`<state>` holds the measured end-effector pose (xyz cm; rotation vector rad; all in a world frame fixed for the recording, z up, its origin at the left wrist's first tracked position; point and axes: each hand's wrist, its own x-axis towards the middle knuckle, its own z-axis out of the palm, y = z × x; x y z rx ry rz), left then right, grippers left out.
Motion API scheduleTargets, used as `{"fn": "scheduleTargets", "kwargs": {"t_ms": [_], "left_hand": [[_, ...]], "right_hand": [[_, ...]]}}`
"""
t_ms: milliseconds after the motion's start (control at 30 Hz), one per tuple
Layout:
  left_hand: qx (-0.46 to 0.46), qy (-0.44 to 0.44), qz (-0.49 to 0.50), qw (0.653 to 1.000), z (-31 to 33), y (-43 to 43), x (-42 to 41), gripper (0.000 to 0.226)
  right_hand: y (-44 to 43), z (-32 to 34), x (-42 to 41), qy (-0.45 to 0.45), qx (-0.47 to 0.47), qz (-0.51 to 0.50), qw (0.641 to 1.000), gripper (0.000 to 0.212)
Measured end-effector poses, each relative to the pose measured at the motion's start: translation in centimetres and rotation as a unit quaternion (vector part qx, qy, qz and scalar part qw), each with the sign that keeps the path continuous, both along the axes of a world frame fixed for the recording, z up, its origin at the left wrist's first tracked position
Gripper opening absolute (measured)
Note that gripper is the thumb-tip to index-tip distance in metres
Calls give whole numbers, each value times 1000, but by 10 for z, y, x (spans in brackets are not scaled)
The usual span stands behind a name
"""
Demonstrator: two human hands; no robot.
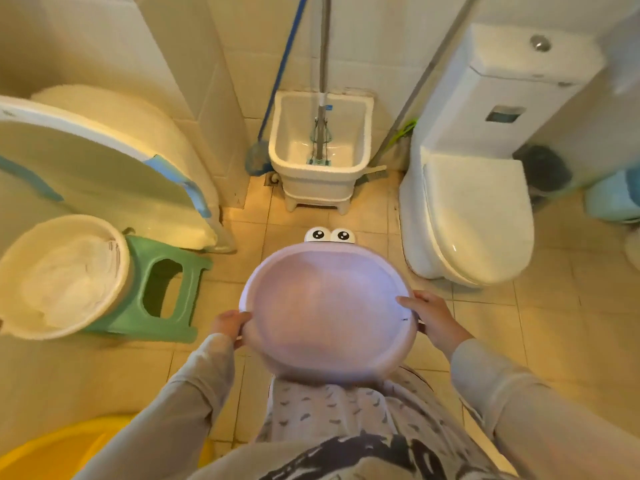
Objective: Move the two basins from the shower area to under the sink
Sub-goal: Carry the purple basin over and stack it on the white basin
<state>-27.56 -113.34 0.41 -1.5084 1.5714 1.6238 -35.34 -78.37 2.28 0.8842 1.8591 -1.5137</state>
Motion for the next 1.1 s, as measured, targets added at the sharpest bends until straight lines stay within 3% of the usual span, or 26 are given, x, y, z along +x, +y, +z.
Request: {"fn": "scheduleTargets", "kwargs": {"t_ms": [200, 467, 600, 733, 933, 1100], "left_hand": [[35, 11, -161, 986, 1, 61, -45, 17], [77, 55, -389, 916, 33, 213, -78, 19], [76, 62, -470, 877, 44, 286, -72, 8], [72, 60, -504, 859, 42, 355, -60, 16], [59, 34, -519, 852, 30, 452, -40, 18], [67, 33, -522, 849, 20, 535, -31, 25]], "right_hand": [[64, -3, 89, 22, -1, -197, 980, 28], [152, 3, 218, 44, -12, -447, 893, 18], [182, 0, 272, 67, -6, -485, 872, 7], [220, -7, 306, 65, 3, -506, 860, 6], [309, -18, 334, 36, 3, -571, 820, 15], [391, -10, 342, 60, 19, -572, 818, 9]]}}
